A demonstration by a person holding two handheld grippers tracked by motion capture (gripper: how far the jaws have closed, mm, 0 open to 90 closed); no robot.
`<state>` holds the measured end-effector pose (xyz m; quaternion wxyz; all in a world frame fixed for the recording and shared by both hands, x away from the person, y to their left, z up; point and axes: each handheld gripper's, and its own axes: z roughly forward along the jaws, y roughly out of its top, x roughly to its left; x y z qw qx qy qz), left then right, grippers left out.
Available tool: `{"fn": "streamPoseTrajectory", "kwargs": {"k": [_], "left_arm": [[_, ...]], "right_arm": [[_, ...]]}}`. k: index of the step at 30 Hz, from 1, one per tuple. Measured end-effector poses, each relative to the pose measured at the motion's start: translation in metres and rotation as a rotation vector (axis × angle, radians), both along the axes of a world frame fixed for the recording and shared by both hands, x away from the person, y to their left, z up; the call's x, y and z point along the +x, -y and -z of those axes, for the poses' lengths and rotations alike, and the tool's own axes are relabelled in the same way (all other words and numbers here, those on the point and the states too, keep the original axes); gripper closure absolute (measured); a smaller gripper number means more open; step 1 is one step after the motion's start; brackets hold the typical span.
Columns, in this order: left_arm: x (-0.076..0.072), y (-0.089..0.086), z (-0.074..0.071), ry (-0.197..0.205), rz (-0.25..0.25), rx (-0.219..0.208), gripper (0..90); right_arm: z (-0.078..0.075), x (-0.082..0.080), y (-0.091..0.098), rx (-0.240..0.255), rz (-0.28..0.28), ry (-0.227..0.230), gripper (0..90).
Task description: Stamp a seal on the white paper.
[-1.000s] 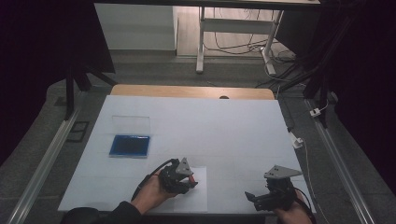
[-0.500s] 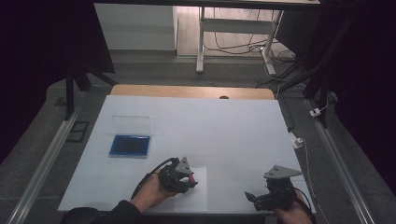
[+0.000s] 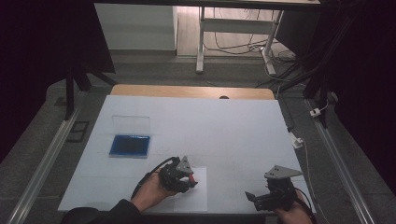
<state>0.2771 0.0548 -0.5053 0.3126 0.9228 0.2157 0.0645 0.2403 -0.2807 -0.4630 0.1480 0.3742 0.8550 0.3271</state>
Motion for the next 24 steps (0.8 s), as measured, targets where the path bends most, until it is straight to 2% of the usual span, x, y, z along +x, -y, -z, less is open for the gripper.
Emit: {"fn": "streamPoseTrajectory", "kwargs": {"k": [5, 12, 20, 24], "left_arm": [[-0.002, 0.001, -0.004, 0.017, 0.02, -0.01, 58.2], [-0.005, 0.0, -0.01, 0.031, 0.022, -0.019, 58.2], [-0.004, -0.013, -0.022, 0.034, -0.003, -0.068, 58.2], [-0.002, -0.021, -0.025, 0.031, -0.02, -0.078, 58.1]], "right_arm": [[0.0, 0.0, 0.0, 0.0, 0.001, -0.001, 0.0], [0.0, 0.0, 0.0, -0.001, 0.001, 0.0, 0.0], [0.0, 0.0, 0.0, -0.001, 0.001, 0.001, 0.0], [0.0, 0.0, 0.0, -0.001, 0.001, 0.001, 0.0]]}}
